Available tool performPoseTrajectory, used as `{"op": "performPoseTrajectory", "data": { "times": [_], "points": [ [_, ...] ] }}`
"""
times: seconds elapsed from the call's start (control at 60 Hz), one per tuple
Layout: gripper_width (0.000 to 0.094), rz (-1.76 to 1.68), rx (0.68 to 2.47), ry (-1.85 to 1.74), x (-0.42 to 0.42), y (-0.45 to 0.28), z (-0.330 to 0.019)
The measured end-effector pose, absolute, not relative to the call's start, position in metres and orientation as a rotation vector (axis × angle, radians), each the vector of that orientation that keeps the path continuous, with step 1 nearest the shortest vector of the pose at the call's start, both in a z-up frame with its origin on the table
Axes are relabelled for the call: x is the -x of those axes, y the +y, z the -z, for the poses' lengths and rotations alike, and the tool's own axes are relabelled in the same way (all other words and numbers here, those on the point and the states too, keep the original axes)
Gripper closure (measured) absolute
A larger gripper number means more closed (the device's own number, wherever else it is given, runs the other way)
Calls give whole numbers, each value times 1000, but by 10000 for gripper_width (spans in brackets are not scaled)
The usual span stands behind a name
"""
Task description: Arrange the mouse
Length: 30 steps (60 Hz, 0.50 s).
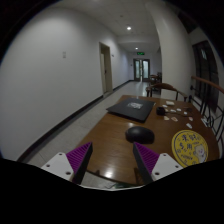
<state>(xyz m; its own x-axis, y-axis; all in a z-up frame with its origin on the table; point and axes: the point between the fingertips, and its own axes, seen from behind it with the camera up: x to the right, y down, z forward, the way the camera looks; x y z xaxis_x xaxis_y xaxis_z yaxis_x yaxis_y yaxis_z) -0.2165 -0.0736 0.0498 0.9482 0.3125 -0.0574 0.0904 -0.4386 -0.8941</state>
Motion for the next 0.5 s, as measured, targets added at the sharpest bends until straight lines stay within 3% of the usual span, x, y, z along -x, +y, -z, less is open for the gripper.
{"op": "performPoseTrajectory", "data": {
  "times": [0.233,0.5],
  "points": [
    [102,-145,2148,-283,174,-19,15],
    [111,-152,2158,-274,177,27,17]
  ]
}}
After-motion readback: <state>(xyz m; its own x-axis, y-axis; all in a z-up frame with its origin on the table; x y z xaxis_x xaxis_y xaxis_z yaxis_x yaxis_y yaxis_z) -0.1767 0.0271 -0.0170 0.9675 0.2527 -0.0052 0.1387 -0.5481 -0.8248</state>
